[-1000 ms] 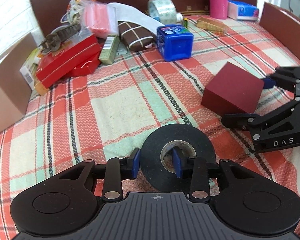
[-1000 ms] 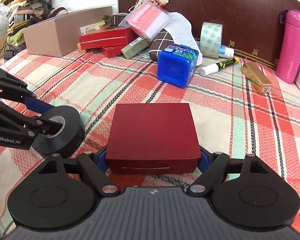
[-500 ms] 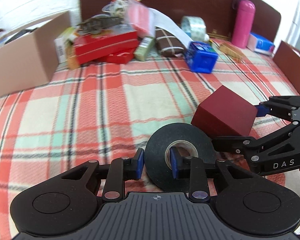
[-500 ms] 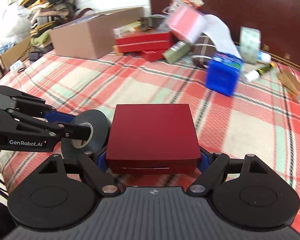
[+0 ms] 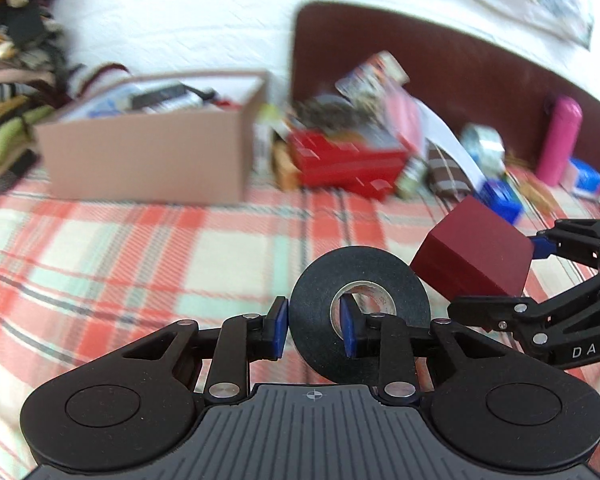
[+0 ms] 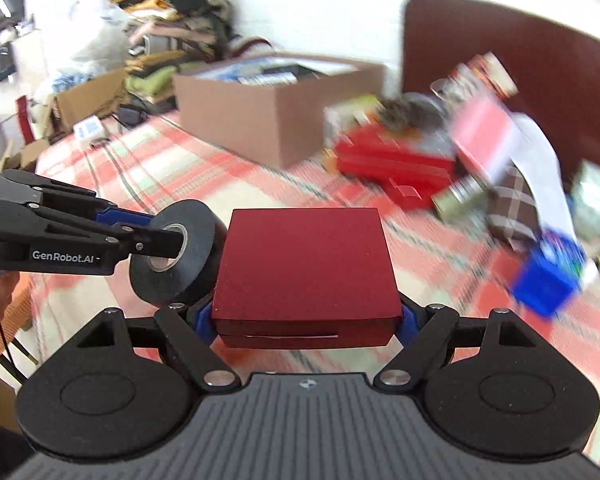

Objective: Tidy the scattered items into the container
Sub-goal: 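Lift the tape roll and red box and carry both toward the cardboard box, then lower the tape and red box into the box and open both tools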

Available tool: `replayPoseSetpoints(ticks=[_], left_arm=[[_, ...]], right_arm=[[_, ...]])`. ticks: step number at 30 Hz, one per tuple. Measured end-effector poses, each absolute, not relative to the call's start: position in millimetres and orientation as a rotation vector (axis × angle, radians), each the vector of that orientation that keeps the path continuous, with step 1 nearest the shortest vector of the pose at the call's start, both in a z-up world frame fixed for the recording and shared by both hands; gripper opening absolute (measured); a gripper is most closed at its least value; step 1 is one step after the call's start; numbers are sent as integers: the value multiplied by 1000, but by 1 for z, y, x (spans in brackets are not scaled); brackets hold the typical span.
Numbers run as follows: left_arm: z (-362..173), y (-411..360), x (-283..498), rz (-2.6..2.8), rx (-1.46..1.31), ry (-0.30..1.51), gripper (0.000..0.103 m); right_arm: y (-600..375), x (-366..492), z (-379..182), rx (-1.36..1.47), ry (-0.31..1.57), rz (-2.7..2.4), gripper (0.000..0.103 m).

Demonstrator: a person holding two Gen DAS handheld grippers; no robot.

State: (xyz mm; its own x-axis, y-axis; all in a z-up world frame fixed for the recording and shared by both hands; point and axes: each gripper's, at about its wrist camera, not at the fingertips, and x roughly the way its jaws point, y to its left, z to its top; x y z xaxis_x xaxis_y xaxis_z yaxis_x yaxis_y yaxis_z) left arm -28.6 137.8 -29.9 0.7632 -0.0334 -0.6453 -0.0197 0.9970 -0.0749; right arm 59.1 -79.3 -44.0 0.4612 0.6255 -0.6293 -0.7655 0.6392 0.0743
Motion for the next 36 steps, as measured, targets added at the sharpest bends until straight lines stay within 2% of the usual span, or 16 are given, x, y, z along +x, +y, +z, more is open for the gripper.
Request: replayPoseSetpoints(ticks=[11, 21, 28, 36], left_arm=[[21, 197, 3, 118, -105, 582, 25], [62, 251, 76, 194, -100, 535, 25], [64, 295, 150, 206, -101, 568, 26], [40, 329, 230, 201, -95, 629, 26]], right_arm=[[7, 99, 7, -233, 544, 940, 84], [78, 167, 43, -181, 485, 897, 84], [129, 228, 43, -135, 504, 826, 84], [169, 296, 16, -78, 552, 744, 84]])
